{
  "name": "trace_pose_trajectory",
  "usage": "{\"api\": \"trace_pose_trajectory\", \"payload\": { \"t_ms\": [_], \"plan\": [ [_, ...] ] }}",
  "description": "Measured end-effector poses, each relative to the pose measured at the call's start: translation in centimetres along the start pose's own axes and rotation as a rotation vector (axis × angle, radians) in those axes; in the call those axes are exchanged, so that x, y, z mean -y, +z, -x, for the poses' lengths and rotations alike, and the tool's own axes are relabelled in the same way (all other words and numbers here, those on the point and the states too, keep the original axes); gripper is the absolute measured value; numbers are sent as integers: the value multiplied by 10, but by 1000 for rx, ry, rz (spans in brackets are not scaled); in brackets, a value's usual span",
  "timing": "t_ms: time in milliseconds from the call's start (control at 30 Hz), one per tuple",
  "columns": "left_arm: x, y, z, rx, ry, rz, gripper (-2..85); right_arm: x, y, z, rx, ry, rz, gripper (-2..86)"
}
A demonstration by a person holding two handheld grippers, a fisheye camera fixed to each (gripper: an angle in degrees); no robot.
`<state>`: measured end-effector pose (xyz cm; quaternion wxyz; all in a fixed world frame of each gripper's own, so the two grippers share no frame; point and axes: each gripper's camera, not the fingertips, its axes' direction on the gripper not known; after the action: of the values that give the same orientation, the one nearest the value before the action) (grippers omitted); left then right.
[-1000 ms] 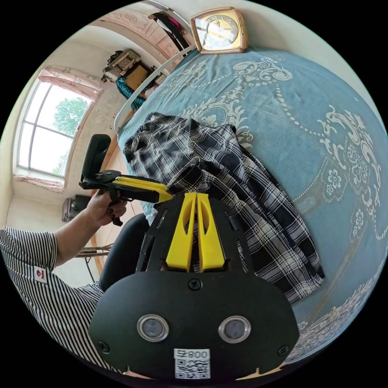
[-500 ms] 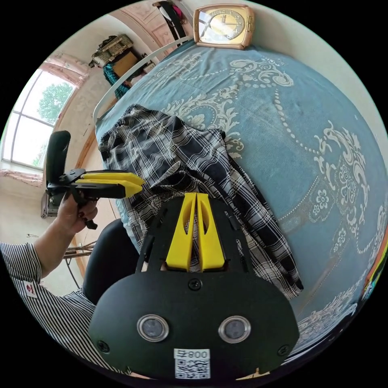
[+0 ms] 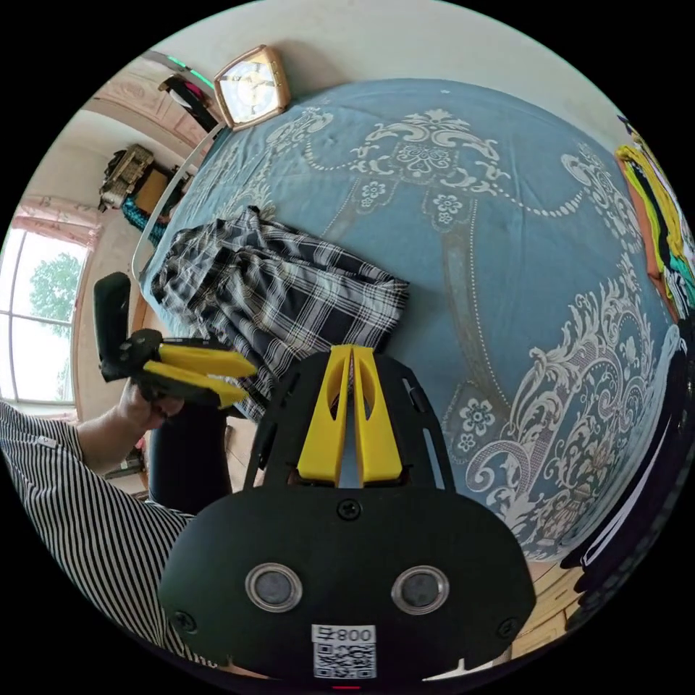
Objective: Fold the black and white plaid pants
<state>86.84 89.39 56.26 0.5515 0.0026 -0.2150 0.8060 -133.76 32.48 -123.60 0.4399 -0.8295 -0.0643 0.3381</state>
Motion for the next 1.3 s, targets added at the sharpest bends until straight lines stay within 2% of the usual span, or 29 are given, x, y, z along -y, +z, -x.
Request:
{"api": "trace_pose_trajectory", "payload": {
  "t_ms": [167,333,467,633,767,867,1067,1300],
  "plan": [
    [25,55,-51,75,120,177,53,12,8,-31,9,75,-47,-2],
    [21,64,-70,25,46,134,34,18,31,-45,-62,63,-12,-4],
    [23,67,-84,6,15,118,34,18,37,-64,20,80,-16,-5],
    [22,66,-113,16,46,151,55,6,35,-76,24,112,-51,-2],
    [19,49,-141,68,70,35,92,-7,20,-89,33,159,-133,9],
    [25,58,-159,150,126,74,107,-9,18,-99,62,174,-144,33],
    [23,76,-182,384,208,146,60,0,35,-101,73,144,-62,59],
    [16,63,-184,368,203,169,24,-2,32,-105,71,151,-62,42]
  ]
}}
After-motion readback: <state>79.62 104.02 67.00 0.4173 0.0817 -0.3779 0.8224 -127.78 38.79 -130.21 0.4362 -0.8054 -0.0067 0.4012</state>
